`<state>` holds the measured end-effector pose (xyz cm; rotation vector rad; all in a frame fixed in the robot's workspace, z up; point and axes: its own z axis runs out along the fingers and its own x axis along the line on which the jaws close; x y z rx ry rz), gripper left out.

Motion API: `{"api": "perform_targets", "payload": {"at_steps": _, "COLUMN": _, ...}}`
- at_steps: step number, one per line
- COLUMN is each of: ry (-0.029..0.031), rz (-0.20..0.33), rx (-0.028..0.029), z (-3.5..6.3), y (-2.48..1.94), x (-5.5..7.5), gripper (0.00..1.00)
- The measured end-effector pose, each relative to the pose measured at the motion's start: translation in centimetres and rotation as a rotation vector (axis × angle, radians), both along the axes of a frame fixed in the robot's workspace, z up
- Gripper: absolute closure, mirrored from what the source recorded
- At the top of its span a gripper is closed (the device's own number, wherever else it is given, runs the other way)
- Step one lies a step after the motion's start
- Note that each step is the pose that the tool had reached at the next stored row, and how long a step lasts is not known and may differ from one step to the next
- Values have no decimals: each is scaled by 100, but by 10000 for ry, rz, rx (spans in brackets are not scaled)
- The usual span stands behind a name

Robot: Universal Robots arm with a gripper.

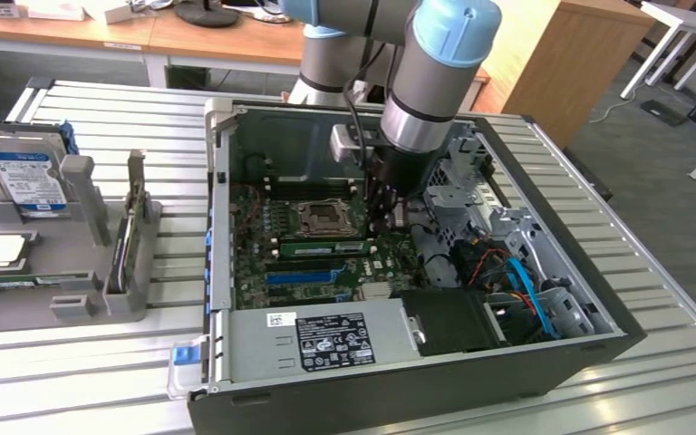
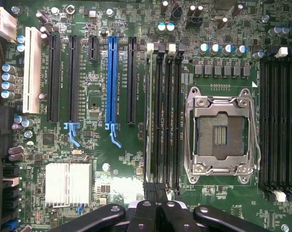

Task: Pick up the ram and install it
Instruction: 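Press down the ram until it locks into place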

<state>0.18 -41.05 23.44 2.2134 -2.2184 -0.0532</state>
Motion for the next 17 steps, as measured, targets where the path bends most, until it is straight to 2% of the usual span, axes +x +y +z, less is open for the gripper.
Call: {"api": "perform_targets", "payload": {"at_steps": 17, "ry": 0, "rz": 0, "rx": 0, "z": -49, "y": 0, "x": 0, "gripper": 89}}
